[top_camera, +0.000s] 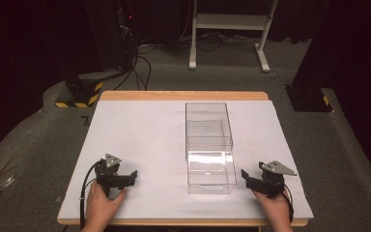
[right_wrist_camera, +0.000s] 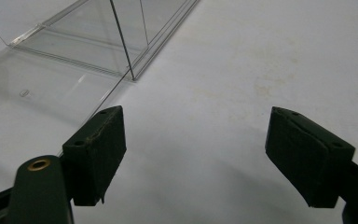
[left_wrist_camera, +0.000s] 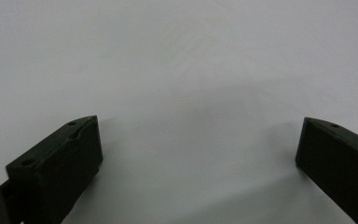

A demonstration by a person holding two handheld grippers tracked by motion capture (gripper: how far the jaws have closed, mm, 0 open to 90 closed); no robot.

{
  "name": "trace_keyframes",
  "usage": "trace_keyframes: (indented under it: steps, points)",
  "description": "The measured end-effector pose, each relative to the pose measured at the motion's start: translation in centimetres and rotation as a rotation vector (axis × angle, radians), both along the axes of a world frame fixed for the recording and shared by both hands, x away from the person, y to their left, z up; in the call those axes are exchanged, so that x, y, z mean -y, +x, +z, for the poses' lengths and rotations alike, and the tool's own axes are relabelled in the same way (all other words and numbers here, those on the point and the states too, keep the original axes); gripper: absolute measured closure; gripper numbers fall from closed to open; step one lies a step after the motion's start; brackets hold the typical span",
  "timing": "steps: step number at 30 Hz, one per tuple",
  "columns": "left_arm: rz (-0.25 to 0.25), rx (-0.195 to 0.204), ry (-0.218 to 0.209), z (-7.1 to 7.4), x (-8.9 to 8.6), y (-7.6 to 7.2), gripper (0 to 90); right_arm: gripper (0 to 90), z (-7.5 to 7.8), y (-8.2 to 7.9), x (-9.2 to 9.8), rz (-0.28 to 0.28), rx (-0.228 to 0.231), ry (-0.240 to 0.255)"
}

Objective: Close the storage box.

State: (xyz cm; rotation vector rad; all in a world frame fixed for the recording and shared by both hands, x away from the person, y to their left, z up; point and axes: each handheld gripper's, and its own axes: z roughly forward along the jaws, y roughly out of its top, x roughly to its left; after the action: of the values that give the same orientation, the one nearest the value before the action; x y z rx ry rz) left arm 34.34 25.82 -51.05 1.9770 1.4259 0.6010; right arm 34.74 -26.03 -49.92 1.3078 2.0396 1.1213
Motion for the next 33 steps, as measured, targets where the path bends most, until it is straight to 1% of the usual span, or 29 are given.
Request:
trace_keyframes:
  steps: [3, 4, 7, 11, 20, 25, 26, 33]
  points:
    - [0.0, 0.0, 0.0, 0.0, 0.01, 0.0, 0.6, 19.8, 0.01, -0.07, 0.1, -0.002, 0.008, 0.008]
    - [0.001, -0.001, -0.002, 0.0, 0.02, -0.01, 0.6, 19.7, 0.03, -0.19, 0.19, -0.009, 0.014, 0.021]
    - [0.0, 0.0, 0.0, 0.0, 0.0, 0.0, 0.6, 19.7, 0.03, -0.19, 0.2, -0.009, 0.014, 0.022]
    - [0.0, 0.0, 0.0, 0.0, 0.01, 0.0, 0.6, 19.7, 0.02, -0.12, 0.06, -0.001, 0.01, 0.007]
    - [0.002, 0.0, -0.002, -0.01, 0.03, -0.02, 0.6, 20.5, 0.01, -0.07, 0.09, 0.004, 0.006, 0.009]
    - [0.001, 0.0, -0.001, -0.01, 0.03, -0.02, 0.6, 20.1, 0.03, -0.09, 0.21, 0.003, 0.005, 0.024]
    - [0.001, 0.0, -0.001, 0.0, 0.03, -0.01, 0.6, 19.7, 0.07, -0.14, 0.38, -0.001, 0.009, 0.04]
    - [0.002, 0.0, -0.001, 0.0, 0.03, -0.01, 0.6, 18.8, 0.26, -0.33, 0.44, 0.011, 0.023, 0.037]
